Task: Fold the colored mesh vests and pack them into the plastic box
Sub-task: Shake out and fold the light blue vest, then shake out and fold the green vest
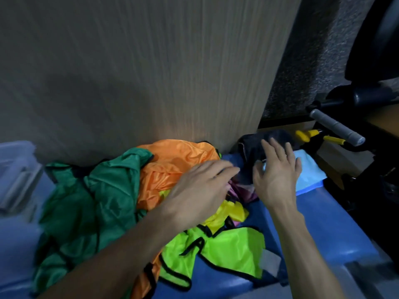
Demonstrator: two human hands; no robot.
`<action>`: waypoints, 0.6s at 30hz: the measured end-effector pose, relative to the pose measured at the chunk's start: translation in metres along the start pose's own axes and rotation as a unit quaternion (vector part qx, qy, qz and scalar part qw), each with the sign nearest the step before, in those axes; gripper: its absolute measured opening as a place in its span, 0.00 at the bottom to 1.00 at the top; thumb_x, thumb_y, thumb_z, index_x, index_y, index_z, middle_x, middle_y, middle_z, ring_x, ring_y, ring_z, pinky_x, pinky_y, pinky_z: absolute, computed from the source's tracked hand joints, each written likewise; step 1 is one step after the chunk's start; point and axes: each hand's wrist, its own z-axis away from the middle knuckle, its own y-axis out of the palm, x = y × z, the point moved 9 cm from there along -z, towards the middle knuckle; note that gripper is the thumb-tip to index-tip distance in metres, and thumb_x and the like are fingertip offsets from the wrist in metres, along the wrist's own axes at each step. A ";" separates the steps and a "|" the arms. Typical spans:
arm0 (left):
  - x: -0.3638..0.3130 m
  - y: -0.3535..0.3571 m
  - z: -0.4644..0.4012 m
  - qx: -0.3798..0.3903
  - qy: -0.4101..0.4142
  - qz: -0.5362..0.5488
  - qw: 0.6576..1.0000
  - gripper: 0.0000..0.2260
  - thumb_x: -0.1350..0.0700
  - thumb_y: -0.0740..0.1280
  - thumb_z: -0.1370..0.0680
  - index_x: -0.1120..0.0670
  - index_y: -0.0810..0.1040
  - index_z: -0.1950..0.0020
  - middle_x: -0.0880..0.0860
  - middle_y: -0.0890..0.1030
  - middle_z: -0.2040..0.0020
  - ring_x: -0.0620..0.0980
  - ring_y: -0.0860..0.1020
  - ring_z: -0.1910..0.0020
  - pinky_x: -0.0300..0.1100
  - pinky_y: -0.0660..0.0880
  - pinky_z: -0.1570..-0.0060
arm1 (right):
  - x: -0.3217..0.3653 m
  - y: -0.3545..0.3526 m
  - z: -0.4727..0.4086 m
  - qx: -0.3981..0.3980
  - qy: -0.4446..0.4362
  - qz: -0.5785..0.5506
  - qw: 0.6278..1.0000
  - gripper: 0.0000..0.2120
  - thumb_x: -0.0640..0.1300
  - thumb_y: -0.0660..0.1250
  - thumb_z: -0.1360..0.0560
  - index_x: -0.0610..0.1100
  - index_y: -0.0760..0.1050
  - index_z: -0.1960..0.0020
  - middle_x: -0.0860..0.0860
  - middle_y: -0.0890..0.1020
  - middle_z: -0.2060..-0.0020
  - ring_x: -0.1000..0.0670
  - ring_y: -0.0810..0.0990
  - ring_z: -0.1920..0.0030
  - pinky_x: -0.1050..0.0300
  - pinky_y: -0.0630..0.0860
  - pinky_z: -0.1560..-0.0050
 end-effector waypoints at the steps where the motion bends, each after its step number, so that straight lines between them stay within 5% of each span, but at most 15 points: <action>1: 0.012 -0.016 0.018 -0.007 -0.009 0.003 1.000 0.18 0.53 0.62 0.19 0.53 0.77 0.31 0.50 0.78 0.35 0.51 0.75 0.35 0.44 0.70 0.35 | 0.017 -0.001 0.005 -0.010 -0.034 -0.017 0.999 0.25 0.44 0.63 0.24 0.43 0.74 0.27 0.45 0.75 0.28 0.36 0.64 0.24 0.30 0.61 0.27; 6: 0.088 -0.085 0.110 -0.055 -0.134 -0.032 0.989 0.12 0.49 0.64 0.21 0.49 0.79 0.39 0.46 0.79 0.44 0.50 0.77 0.44 0.47 0.72 0.41 | 0.113 0.008 0.046 0.038 -0.172 -0.105 0.979 0.18 0.48 0.61 0.23 0.44 0.80 0.37 0.48 0.83 0.42 0.42 0.76 0.38 0.43 0.74 0.37; 10: 0.114 -0.102 0.185 -0.081 -0.263 0.022 0.961 0.11 0.39 0.62 0.22 0.45 0.73 0.49 0.40 0.72 0.56 0.36 0.73 0.55 0.43 0.71 0.58 | 0.185 0.021 0.103 0.131 -0.253 -0.144 0.948 0.14 0.49 0.63 0.22 0.47 0.79 0.40 0.51 0.81 0.48 0.47 0.79 0.46 0.50 0.76 0.45; 12: 0.109 -0.090 0.212 -0.017 -0.293 0.052 0.955 0.20 0.30 0.61 0.25 0.45 0.70 0.49 0.42 0.72 0.56 0.37 0.72 0.56 0.42 0.72 0.59 | 0.207 0.030 0.135 0.191 -0.285 -0.146 0.928 0.14 0.51 0.62 0.21 0.49 0.78 0.38 0.54 0.79 0.47 0.50 0.79 0.48 0.51 0.77 0.47; 14: 0.099 -0.072 0.230 0.126 -0.326 0.038 0.936 0.28 0.23 0.61 0.30 0.45 0.68 0.47 0.42 0.73 0.53 0.39 0.74 0.54 0.44 0.73 0.56 | 0.220 0.038 0.164 0.240 -0.302 -0.141 0.912 0.15 0.52 0.63 0.22 0.50 0.77 0.37 0.55 0.77 0.44 0.51 0.80 0.48 0.51 0.77 0.47; 16: 0.090 -0.059 0.240 0.257 -0.322 -0.040 0.910 0.28 0.24 0.65 0.31 0.45 0.67 0.46 0.42 0.74 0.48 0.46 0.76 0.48 0.46 0.70 0.56 | 0.225 0.043 0.184 0.268 -0.300 -0.145 0.904 0.16 0.52 0.65 0.22 0.50 0.76 0.35 0.55 0.78 0.43 0.50 0.80 0.47 0.49 0.78 0.46; 18: 0.088 -0.057 0.241 0.283 -0.309 -0.060 0.906 0.20 0.32 0.68 0.26 0.45 0.69 0.48 0.45 0.75 0.49 0.50 0.78 0.45 0.45 0.66 0.57 | 0.227 0.045 0.193 0.276 -0.299 -0.128 0.905 0.16 0.52 0.67 0.22 0.50 0.77 0.35 0.55 0.78 0.42 0.51 0.80 0.48 0.49 0.78 0.45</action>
